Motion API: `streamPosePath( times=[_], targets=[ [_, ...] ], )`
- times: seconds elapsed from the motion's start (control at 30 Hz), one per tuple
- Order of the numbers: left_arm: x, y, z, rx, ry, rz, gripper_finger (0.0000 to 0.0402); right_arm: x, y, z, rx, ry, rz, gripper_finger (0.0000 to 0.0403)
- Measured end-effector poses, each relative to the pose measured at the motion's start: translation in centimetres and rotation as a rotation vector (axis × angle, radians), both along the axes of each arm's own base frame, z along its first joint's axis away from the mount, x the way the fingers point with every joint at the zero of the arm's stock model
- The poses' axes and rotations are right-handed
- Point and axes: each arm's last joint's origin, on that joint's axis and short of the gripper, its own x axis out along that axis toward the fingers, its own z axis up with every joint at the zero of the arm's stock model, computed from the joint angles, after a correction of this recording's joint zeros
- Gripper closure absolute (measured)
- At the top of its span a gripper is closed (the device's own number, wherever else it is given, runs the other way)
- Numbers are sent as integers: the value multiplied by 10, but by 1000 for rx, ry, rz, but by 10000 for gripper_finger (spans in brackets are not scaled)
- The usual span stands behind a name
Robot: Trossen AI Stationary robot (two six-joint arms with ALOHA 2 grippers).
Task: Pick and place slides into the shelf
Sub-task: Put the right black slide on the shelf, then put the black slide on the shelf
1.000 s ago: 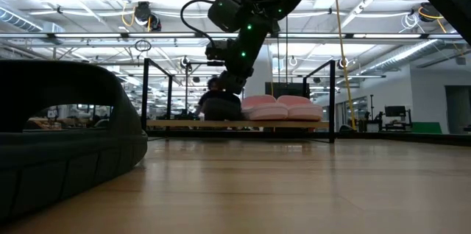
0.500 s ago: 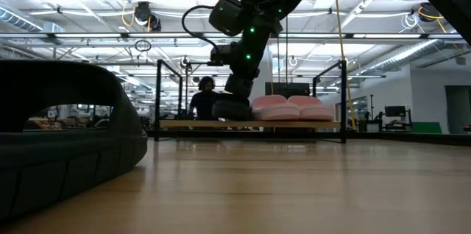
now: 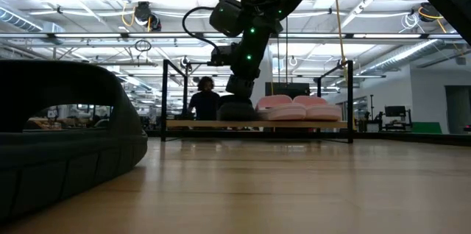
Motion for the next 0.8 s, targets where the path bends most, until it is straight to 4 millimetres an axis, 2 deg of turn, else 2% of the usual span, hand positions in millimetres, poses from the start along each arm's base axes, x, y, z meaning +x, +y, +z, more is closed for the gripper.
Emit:
streamPosePath(
  times=[0.37,0.8],
  targets=[
    [0,0,0,0,5,0,350,1,1,0,17,-11,15,392],
    [-1,0,-1,-1,13,0,350,2,3,0,23,-17,20,320]
  ],
)
